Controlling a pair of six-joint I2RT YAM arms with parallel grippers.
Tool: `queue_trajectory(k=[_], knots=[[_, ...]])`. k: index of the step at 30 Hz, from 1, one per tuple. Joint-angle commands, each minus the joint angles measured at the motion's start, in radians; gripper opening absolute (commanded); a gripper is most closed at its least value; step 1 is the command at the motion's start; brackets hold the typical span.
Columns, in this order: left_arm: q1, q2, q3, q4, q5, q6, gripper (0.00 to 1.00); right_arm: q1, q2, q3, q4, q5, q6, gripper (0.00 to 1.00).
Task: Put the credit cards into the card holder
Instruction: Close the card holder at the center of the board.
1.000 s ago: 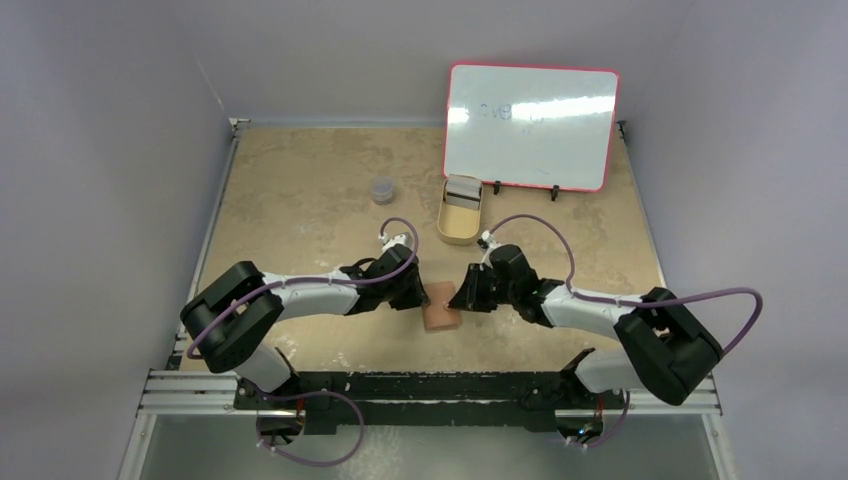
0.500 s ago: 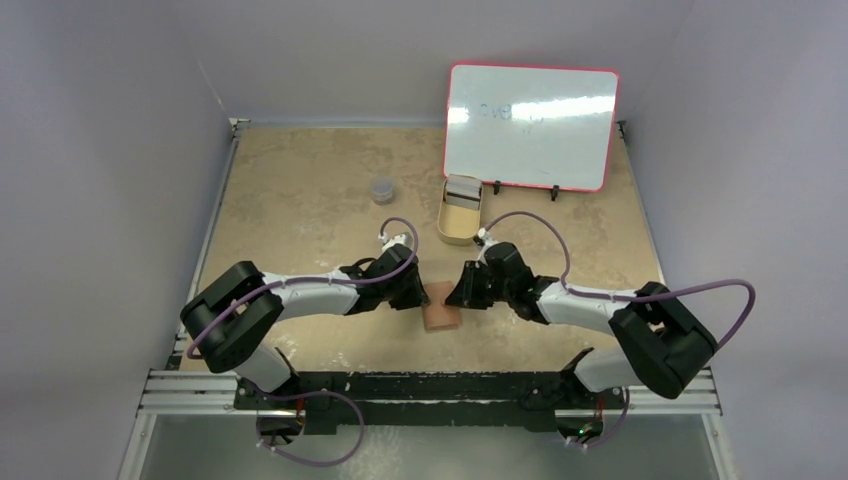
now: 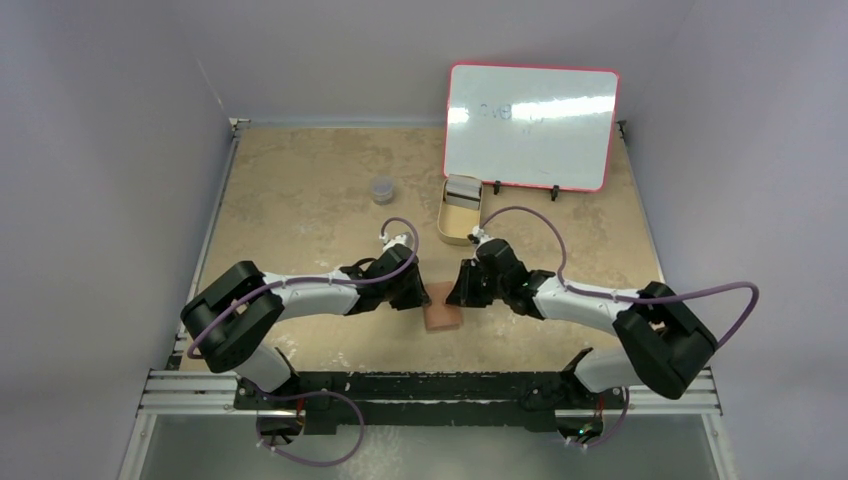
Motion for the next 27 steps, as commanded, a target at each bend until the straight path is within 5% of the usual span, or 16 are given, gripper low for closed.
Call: queue_trajectory(k=[1, 27], knots=[[-0.004, 0.003, -0.007, 0.038, 0.019, 0.002, 0.17, 0.008, -0.078, 0.041, -0.086, 0.021, -0.025, 0.17], [-0.004, 0.009, -0.013, 0.043, 0.018, 0.001, 0.17, 0.005, -0.014, 0.021, -0.013, 0.051, -0.043, 0.17]])
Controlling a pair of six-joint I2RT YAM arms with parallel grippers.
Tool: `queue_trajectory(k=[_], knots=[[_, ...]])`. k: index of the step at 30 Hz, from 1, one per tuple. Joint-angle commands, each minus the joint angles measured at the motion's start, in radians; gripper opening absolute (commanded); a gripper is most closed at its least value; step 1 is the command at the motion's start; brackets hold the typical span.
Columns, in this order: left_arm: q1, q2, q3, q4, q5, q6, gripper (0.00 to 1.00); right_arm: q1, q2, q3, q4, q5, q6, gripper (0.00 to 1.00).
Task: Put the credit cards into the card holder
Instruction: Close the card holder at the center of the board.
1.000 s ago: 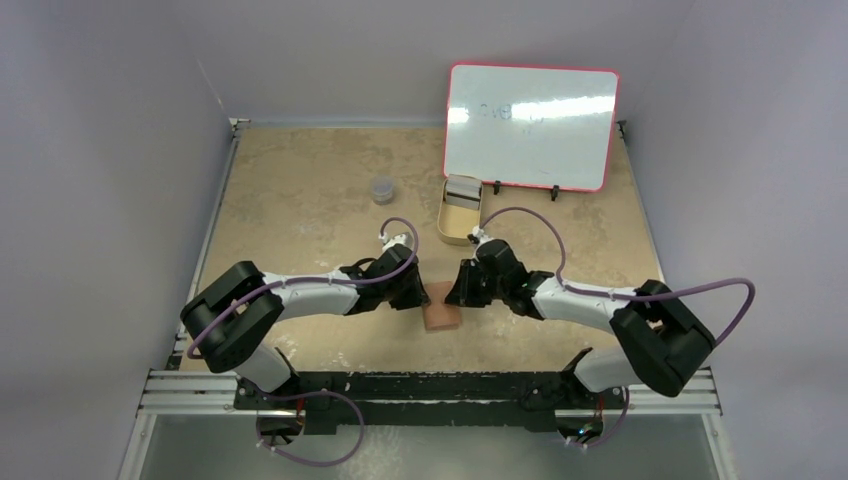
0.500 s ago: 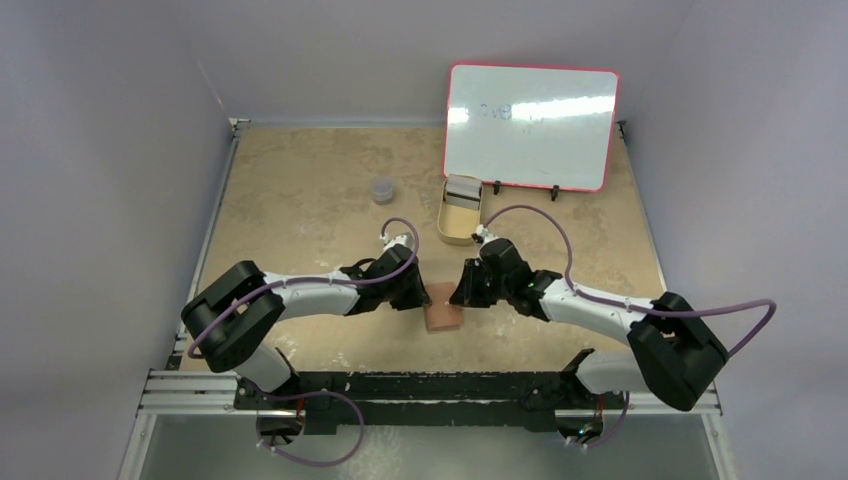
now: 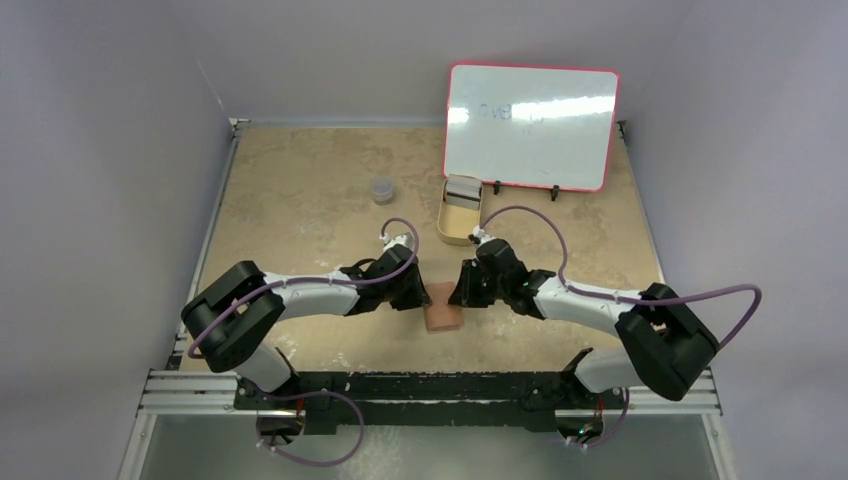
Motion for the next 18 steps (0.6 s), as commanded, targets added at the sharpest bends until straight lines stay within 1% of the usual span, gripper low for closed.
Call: queue_trajectory(k=[1, 11, 15, 18], knots=[[-0.004, 0.008, -0.005, 0.025, 0.007, 0.002, 0.17, 0.005, 0.012, 0.014, 0.049, 0.026, -0.022, 0.16], [-0.004, 0.013, -0.002, 0.024, 0.009, 0.002, 0.16, 0.005, 0.02, 0.029, 0.026, 0.015, -0.047, 0.14], [-0.004, 0.008, 0.004, 0.017, 0.005, 0.005, 0.16, 0.004, -0.021, 0.043, -0.021, -0.036, -0.056, 0.15], [-0.002, 0.003, 0.016, -0.002, -0.006, 0.015, 0.16, -0.004, -0.058, 0.053, -0.057, 0.015, -0.042, 0.16]])
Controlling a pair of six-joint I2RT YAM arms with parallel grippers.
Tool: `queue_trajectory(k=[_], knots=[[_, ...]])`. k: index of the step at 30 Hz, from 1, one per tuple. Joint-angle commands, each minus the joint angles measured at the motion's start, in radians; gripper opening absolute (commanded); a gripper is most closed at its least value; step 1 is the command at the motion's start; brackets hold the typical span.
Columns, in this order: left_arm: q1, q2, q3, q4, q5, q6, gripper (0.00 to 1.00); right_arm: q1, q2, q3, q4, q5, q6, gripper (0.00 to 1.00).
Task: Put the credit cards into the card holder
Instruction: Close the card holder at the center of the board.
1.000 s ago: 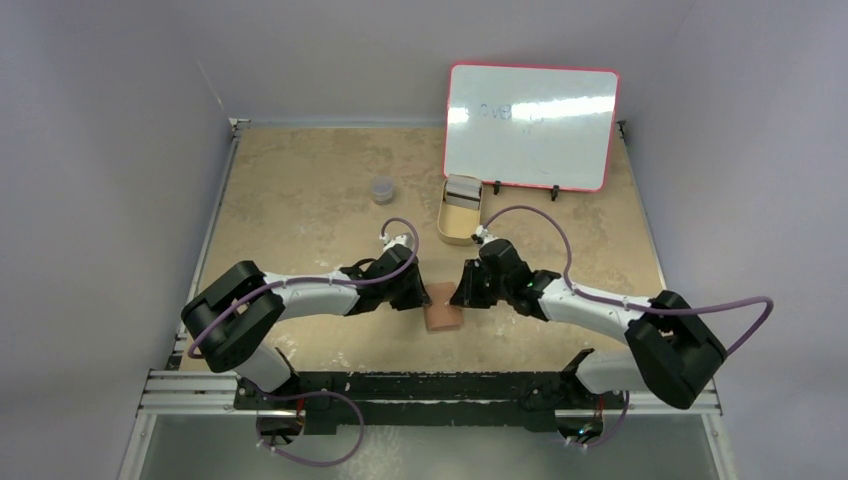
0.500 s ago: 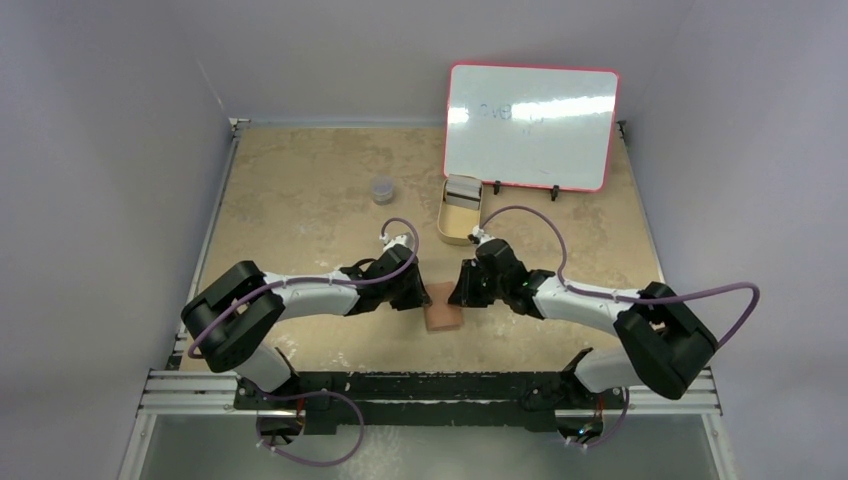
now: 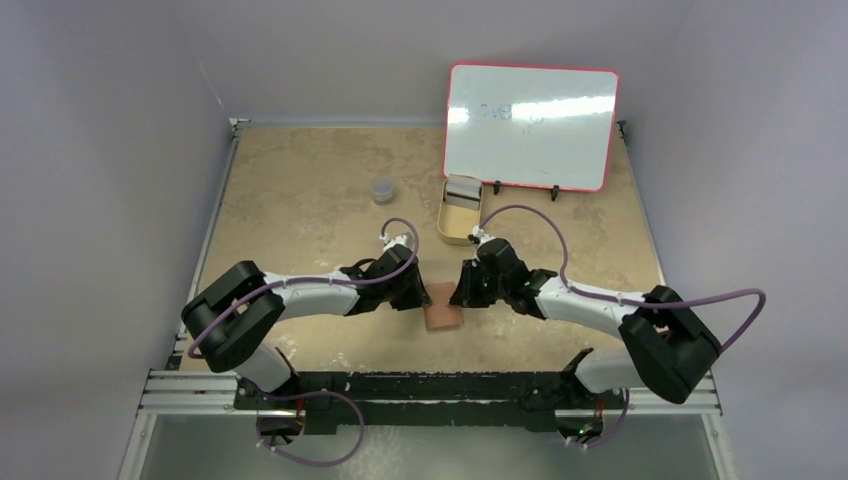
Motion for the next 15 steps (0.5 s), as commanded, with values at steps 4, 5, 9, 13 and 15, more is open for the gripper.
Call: queue_trajectory(k=[4, 5, 9, 13, 15], knots=[[-0.003, 0.005, 0.019, -0.006, -0.009, 0.015, 0.16, -0.023, -0.056, 0.041, -0.057, 0.016, -0.012, 0.16], [-0.003, 0.006, 0.018, -0.006, -0.009, 0.016, 0.16, -0.024, -0.052, 0.04, -0.054, 0.015, -0.009, 0.16], [-0.003, 0.008, 0.013, 0.0, -0.007, 0.012, 0.16, -0.026, -0.033, 0.036, -0.035, 0.015, 0.0, 0.16], [-0.003, 0.004, 0.011, 0.001, -0.006, 0.01, 0.16, -0.032, -0.027, 0.044, -0.027, 0.021, 0.005, 0.16], [-0.003, 0.005, 0.013, 0.001, -0.007, 0.01, 0.16, -0.032, -0.024, 0.05, -0.024, 0.013, 0.004, 0.16]])
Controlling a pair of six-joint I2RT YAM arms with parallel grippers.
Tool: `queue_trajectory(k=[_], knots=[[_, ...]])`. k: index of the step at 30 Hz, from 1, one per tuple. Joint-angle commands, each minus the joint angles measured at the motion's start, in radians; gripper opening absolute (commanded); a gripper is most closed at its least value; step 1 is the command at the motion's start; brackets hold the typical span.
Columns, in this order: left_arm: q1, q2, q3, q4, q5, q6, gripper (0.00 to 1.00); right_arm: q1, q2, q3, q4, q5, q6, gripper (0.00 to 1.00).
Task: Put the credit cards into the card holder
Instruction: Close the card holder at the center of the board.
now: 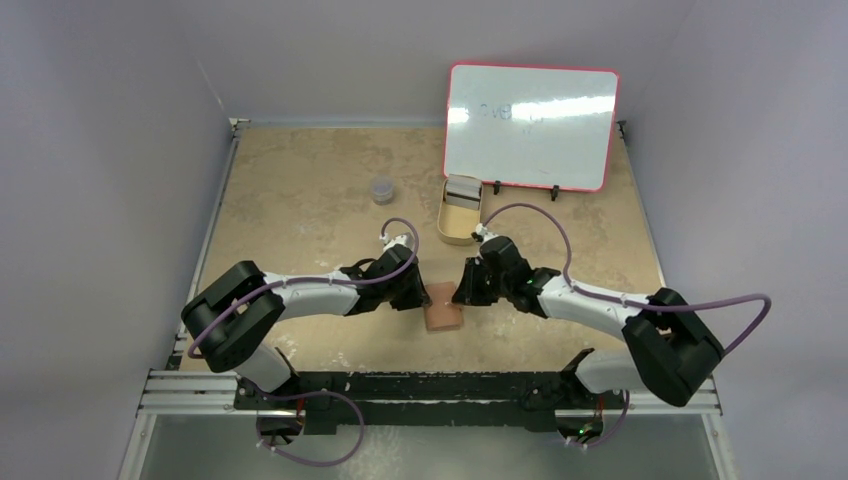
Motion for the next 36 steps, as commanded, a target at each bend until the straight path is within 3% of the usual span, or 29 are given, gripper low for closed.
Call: queue_trajectory(k=[1, 18, 36], knots=[[-0.003, 0.005, 0.013, 0.004, -0.006, 0.01, 0.16, -0.007, 0.015, 0.048, 0.015, 0.006, -0.001, 0.16], [-0.003, 0.022, 0.017, 0.009, -0.002, 0.01, 0.16, -0.004, 0.075, 0.022, 0.085, -0.016, -0.029, 0.15], [-0.003, 0.04, 0.024, 0.008, -0.009, 0.009, 0.15, 0.008, 0.125, 0.044, 0.085, -0.143, -0.153, 0.15]])
